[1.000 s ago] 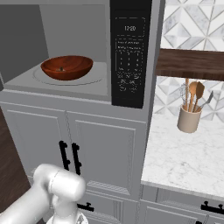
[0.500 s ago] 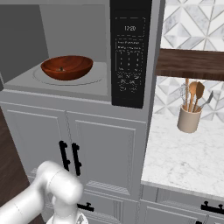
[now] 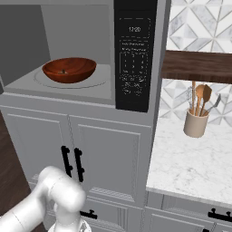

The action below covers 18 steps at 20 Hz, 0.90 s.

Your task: Pick the mushroom from the sink and place it in the bowl. Then pick the bowl and place it in the microwave. Then close the microwave door and press the start button.

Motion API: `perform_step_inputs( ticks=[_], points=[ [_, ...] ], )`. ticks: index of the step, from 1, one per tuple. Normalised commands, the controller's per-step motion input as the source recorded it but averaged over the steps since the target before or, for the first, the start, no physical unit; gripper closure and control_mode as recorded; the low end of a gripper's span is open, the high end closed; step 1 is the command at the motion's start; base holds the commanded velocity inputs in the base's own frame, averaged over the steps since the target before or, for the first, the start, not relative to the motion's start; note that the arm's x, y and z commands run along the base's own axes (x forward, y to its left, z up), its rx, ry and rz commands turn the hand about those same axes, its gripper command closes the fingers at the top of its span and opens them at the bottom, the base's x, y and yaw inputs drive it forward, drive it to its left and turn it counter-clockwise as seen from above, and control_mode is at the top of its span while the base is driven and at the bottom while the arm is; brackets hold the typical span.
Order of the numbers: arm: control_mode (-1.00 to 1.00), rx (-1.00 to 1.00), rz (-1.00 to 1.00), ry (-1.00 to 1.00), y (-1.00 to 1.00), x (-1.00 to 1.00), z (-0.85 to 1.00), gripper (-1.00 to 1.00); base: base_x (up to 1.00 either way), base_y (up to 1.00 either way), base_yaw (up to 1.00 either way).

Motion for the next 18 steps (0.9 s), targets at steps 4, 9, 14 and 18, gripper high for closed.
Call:
perform_step_inputs(
  ticks=[4,9,14,18],
  points=[
    [-1.00,0.23,-0.30,0.04,-0.88,-0.75,0.54,-1.00,0.00,0.00,0.00],
    [-1.00,0.18,-0.15,0.01,-0.90,-0.78,0.57,-1.00,0.00,0.00,0.00],
    [-1.00,0.03,0.05,-0.04,-0.86,-0.72,0.44,-1.00,0.00,0.00,0.00],
    [-1.00,0.00,0.23,-0.14,-0.88,-0.47,0.38,-1.00,0.00,0.00,0.00]
  ],
)
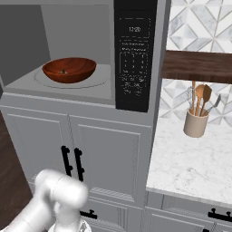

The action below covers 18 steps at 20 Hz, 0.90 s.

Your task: Pick the mushroom from the sink and place it in the bowl. Then pick the bowl and place it in the microwave. Then close the microwave door and press the start button.

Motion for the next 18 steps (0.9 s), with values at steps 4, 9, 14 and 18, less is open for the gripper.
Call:
perform_step_inputs(
  ticks=[4,9,14,18],
  points=[
    [-1.00,0.00,0.29,-0.16,-0.86,-0.28,0.52,-1.00,0.00,0.00,0.00],
    [-1.00,0.00,0.31,-0.05,-0.89,-0.05,0.61,-1.00,0.00,0.00,0.00],
    [-1.00,0.00,0.38,0.00,-0.83,0.30,0.48,-1.00,0.00,0.00,0.00],
    [-1.00,0.00,0.39,0.00,-0.68,0.67,0.40,-1.00,0.00,0.00,0.00]
  ],
)
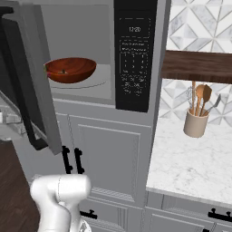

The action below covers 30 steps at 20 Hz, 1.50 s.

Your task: Pick the mushroom from the sink and place it in the bowl. Then pick the bowl and place it in the microwave. Then close the microwave door and press the start button.

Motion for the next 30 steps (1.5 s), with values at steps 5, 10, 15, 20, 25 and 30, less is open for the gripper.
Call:
perform_step_inputs(
  ticks=[5,10,15,20,25,30],
  points=[
    [-1.00,0.00,0.34,0.03,-0.53,0.90,0.45,-1.00,0.00,0.00,0.00],
    [-1.00,0.04,0.31,0.19,-0.38,1.00,0.55,-1.00,0.00,0.00,0.00],
    [-1.00,0.04,0.22,0.27,-0.08,0.87,0.81,-1.00,0.00,0.00,0.00],
    [-1.00,0.04,0.15,0.32,0.00,0.79,0.82,-1.00,0.00,0.00,0.00],
    [-1.00,0.01,0.07,0.18,0.02,0.34,0.34,-1.00,0.00,0.00,0.00],
    [-1.00,0.00,0.01,0.00,0.27,-0.77,0.10,-1.00,0.00,0.00,0.00]
  ],
)
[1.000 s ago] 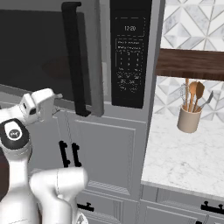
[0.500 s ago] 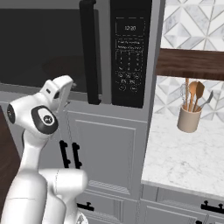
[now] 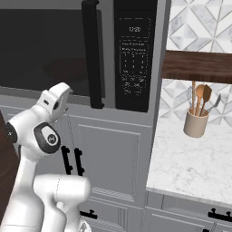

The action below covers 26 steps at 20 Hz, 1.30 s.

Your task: Pick the mushroom from the sink and place it in the bowl. Then pick the bowl and place it in the microwave. Then close the microwave door and press the start button.

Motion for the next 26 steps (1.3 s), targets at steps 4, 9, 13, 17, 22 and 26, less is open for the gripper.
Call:
perform_step_inputs(
  ticks=[4,9,13,17,22,26],
  points=[
    [-1.00,0.00,0.00,0.00,0.45,-1.00,0.16,-1.00,0.00,0.00,0.00],
    [-1.00,0.01,0.00,0.00,0.16,-1.00,0.42,-1.00,0.00,0.00,0.00],
    [-1.00,0.06,0.00,-0.01,-0.01,-1.00,0.29,-1.00,0.00,0.00,0.00],
    [-1.00,0.24,-0.01,-0.04,-0.57,-1.00,0.43,-1.00,0.00,0.00,0.00],
    [-1.00,0.74,-0.06,-0.08,-1.00,-0.91,-0.12,-1.00,0.00,0.00,0.00],
    [-1.00,1.00,0.00,-0.03,-1.00,-0.23,-0.45,-1.00,0.00,0.00,0.00]
  ],
)
